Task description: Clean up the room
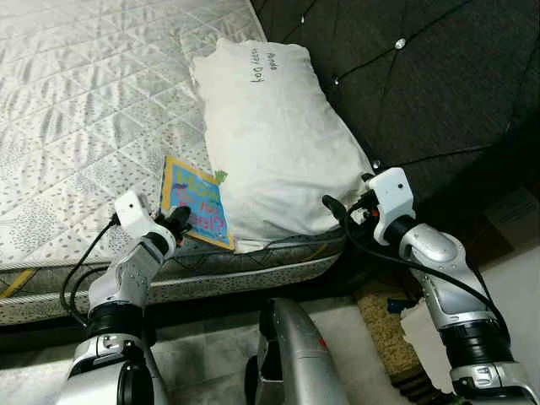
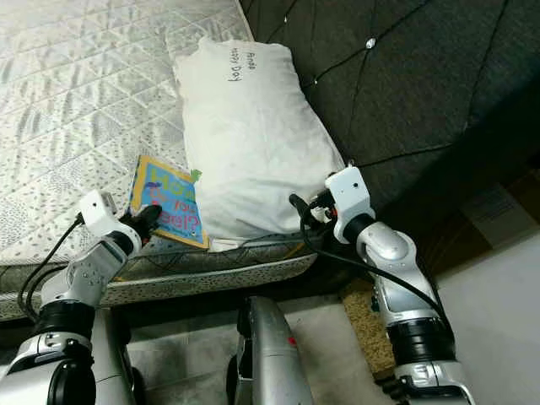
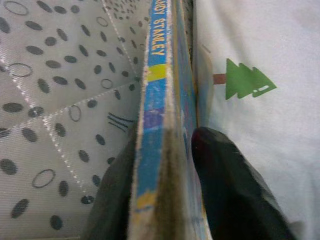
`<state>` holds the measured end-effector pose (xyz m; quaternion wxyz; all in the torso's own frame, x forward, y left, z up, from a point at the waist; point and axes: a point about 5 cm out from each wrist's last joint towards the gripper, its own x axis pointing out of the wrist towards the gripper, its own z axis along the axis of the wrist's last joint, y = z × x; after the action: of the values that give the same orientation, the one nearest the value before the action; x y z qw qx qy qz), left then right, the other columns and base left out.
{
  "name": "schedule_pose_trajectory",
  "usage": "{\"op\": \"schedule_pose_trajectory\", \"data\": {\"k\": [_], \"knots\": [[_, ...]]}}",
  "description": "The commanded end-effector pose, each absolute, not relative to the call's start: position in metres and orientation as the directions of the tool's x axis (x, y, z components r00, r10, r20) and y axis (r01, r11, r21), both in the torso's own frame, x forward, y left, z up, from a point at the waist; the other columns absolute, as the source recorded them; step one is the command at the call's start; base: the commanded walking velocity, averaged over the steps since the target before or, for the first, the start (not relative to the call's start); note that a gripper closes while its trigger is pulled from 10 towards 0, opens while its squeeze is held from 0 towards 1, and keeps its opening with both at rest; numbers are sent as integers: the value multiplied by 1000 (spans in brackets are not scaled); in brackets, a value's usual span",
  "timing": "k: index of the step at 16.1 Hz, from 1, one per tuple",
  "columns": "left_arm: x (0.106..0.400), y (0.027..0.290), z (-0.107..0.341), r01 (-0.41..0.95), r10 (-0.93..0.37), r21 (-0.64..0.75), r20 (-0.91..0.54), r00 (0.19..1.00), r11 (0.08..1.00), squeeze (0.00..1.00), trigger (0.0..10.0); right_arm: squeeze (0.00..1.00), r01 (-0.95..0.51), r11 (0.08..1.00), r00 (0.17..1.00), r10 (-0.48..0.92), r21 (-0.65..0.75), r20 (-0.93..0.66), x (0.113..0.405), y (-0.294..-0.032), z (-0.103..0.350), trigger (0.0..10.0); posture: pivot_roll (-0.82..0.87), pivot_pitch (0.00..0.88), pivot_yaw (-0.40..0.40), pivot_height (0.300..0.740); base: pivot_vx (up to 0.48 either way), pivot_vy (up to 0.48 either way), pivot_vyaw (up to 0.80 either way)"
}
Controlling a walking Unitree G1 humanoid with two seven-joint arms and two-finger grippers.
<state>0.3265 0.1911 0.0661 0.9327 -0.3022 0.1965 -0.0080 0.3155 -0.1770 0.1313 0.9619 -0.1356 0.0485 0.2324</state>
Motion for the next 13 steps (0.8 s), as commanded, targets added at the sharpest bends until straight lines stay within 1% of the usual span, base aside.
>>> {"op": "schedule_pose_trajectory", "data": {"k": [1,2,5,11,13], "knots": [[328,187,66,-100,-139,-553,-373,917,827,1000,10000,0,-455,853,890,428,-255,-157,315,-180,133,10000,-235,96,-254,571,0,0,0],[327,190,64,-113,-118,-519,-391,913,848,1000,10000,0,-455,853,890,428,-255,-157,315,-179,133,10000,-235,96,-254,571,0,0,0],[323,197,64,-131,-85,-477,-404,911,869,1000,10000,0,-456,853,890,430,-253,-154,315,-177,131,10000,-218,92,-241,571,0,0,0],[295,206,47,-210,-26,-446,-468,884,870,1000,10000,0,-467,855,884,445,-228,-141,318,-164,125,10000,-166,86,-222,571,0,0,0],[290,219,46,-274,43,-419,-482,875,866,1000,10000,0,-468,857,883,449,-215,-135,319,-159,123,10000,-149,82,-211,571,0,0,0]]}}
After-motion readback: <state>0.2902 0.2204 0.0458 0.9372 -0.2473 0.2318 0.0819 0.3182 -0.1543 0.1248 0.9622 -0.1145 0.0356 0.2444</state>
